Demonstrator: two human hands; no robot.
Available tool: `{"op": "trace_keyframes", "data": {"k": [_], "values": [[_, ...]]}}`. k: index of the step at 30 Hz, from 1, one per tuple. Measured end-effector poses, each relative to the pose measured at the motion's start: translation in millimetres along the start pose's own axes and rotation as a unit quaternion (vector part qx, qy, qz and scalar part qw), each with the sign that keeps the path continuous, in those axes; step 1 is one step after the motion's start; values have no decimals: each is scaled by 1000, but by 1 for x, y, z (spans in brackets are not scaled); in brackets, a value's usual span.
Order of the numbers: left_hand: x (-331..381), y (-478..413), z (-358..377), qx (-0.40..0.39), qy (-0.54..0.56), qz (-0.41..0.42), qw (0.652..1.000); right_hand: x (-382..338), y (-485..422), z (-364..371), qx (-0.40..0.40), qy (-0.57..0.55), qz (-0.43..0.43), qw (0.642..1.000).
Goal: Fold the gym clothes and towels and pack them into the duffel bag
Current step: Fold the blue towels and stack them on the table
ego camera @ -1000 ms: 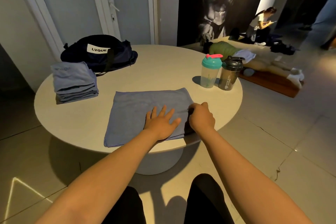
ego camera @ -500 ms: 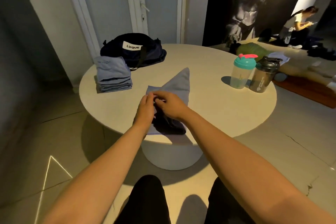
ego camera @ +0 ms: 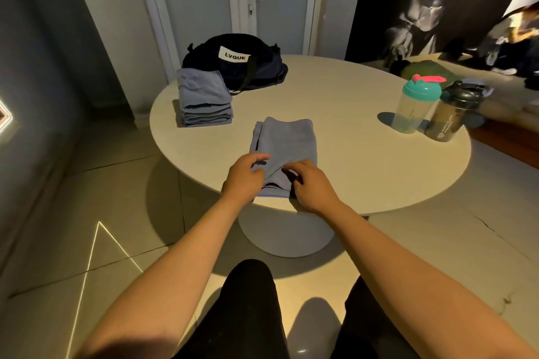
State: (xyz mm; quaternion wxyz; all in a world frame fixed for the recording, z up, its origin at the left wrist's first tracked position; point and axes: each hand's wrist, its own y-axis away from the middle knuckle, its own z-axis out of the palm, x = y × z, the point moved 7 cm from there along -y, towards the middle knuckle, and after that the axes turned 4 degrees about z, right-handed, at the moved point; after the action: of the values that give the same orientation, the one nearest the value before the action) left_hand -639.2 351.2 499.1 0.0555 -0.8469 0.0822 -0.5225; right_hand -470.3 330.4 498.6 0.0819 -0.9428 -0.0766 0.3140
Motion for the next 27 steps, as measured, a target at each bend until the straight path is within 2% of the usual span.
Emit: {"op": "trace_keyframes", "data": {"k": [4,6,10,16,18,21,23,27], "values": [[1,8,-4,33,14,22,999,5,8,-3,38,-22,-19,999],[0,13,-4,44,10,26,999,-2,12,-3,55,5,-47,997],[-5,20,-2,59,14,42,997,-10,21,6,33,65,-113,991],[-6,19,-4,87,22,50,995,-3,21,-5,98,0,-119,988],[-4,21,-3,91,27,59,994,-2,21,-7,94,-25,-105,990],[-3,23,-2,89,21,72,993,-5,22,1,37,-16,-111,993],[-5,23,-1,88,-8,79,993,-6,23,4,20,1,-124,992],[-11,17,10,93,-157,72,981,-7,24,1,28,-16,-110,993]]}}
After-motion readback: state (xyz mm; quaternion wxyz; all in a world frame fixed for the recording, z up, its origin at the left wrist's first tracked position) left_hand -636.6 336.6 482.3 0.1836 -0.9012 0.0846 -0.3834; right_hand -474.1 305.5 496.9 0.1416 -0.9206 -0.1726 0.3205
